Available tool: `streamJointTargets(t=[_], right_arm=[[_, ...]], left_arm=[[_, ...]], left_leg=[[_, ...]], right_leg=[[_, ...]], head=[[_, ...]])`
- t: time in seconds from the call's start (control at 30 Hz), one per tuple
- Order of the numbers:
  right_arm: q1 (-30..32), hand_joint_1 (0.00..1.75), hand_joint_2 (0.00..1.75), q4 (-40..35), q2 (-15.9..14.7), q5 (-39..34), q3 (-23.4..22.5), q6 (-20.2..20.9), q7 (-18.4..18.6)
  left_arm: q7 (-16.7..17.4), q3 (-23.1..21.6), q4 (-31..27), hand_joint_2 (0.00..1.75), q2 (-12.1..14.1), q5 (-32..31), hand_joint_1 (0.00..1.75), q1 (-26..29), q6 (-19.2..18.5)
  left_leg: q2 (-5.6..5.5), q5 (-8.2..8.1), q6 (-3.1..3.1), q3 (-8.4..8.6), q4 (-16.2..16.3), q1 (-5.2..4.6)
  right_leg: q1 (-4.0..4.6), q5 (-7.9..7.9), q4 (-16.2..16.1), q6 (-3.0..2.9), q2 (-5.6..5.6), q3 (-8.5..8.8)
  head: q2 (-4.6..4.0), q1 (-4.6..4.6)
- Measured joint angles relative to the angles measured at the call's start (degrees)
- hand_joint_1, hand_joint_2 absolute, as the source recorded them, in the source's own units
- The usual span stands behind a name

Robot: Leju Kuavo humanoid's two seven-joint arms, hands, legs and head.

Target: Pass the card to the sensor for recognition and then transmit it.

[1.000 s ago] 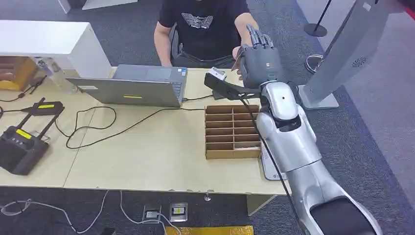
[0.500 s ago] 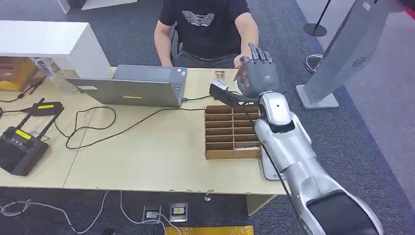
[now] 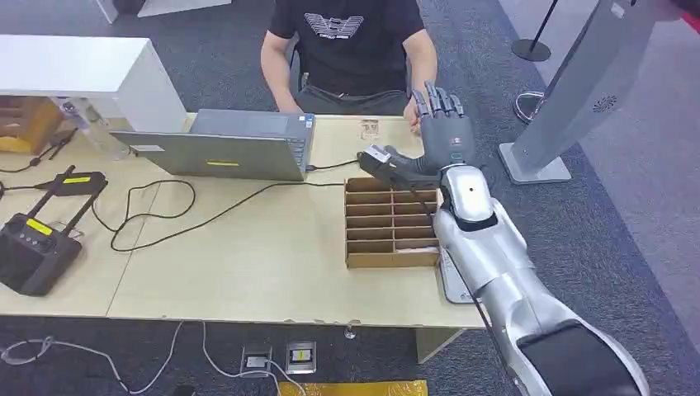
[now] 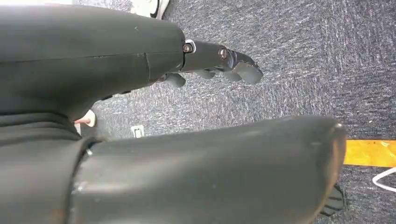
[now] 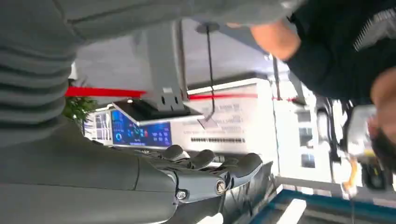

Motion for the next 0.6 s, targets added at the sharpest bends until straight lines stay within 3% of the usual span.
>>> streamJointTargets(t=[0.13,0.37,0.5,0.6], right_arm=[[-0.5,0.00,0.00,0.7,-1.5,-0.3,-0.2,-8.0,-1.5],[-1.9,0.00,0.00,2.2,-11.2,-5.8,-3.9,-9.1,-4.4],[-1.8,0.00,0.00,4.0,-19.0,-16.9,-8.2,-9.5,-7.5],[-0.7,0.00,0.00,6.8,-27.0,-24.4,-13.1,-8.5,-8.5]], left_arm=[[0.0,-0.4,0.0,0.00,0.0,0.1,0.00,0.0,0.1],[-0.2,-0.5,0.0,0.00,0.6,-0.1,0.00,0.6,-0.8],[-0.2,-0.5,0.0,0.00,1.0,0.3,0.00,0.7,-0.7],[-0.2,-0.5,0.0,0.00,0.9,0.7,0.00,1.2,-0.6]], left_leg=[[0.02,0.00,0.00,0.03,0.0,-0.01],[-0.12,0.00,0.02,0.01,0.0,-0.02],[-0.09,-0.05,0.08,0.07,0.1,-0.03],[-0.67,-0.05,0.10,-0.12,0.1,-0.03]], right_leg=[[0.00,0.00,0.0,0.00,0.00,-0.03],[-0.01,0.05,-0.2,0.07,-0.15,0.08],[-0.02,0.07,-0.4,0.09,-0.16,0.06],[-0.02,0.04,-0.4,0.10,-0.69,0.21]], head=[[0.00,0.00],[0.00,0.04],[0.00,-0.07],[0.00,0.04]])
